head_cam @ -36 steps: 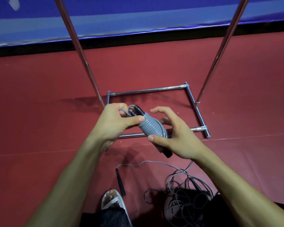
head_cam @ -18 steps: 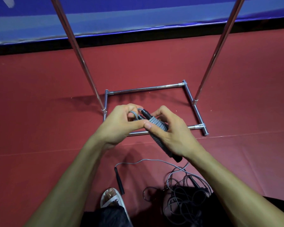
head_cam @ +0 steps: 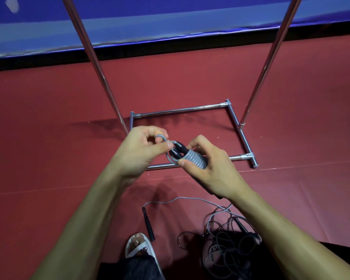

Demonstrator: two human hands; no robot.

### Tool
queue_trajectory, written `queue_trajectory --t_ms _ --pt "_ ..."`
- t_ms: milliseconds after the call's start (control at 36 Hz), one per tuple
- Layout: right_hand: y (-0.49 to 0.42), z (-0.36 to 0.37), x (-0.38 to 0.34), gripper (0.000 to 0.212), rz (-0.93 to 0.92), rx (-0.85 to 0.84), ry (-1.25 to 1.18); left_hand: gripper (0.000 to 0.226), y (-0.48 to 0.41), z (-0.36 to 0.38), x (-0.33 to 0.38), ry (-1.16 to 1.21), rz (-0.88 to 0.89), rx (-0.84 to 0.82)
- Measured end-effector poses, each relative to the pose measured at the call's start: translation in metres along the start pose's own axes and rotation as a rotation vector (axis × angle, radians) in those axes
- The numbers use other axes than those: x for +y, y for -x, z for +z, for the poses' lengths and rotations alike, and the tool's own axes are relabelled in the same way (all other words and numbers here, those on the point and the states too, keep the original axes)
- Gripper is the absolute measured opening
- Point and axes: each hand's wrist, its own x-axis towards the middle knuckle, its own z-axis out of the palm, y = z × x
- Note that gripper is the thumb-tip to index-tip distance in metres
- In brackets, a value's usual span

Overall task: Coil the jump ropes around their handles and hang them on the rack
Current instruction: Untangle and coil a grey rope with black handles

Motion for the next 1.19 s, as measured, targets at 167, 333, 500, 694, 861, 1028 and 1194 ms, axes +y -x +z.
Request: queue_trajectory --t_ms 167,333,500,694,861,1028,1194 --pt "-0.001 0.002 -0.015 0.044 -0.023 -0.042 0.035 0.033 -0.005 0.007 0.008 -0.013 -0.007 0.033" --pt "-0.002 0.007 -0.018 0.034 -0.055 0.048 0.145 0.017 -0.002 0.007 0.007 0.004 -0.071 0.01" --pt "0.003 0.016 -0.007 0.035 -0.061 0.096 0.222 0.039 -0.004 0.006 0.008 -0.264 -0.095 0.046" --pt "0.005 0.017 -0.012 0.047 -0.094 0.048 0.192 0.029 -0.005 0.003 0.014 -0.011 -0.186 0.09" --pt "0.006 0.02 -0.011 0.039 -0.129 -0.033 0.245 0.046 -0.004 0.001 0.015 -0.027 -0.208 0.092" --pt "0.005 0.018 -0.007 0.036 -0.139 0.009 0.224 0.045 -0.006 0.003 0.019 -0.033 -0.205 0.155" --pt "0.008 0.018 0.0 0.032 -0.132 0.022 0.187 0.035 -0.007 0.005 0.022 -0.001 -0.246 0.15"
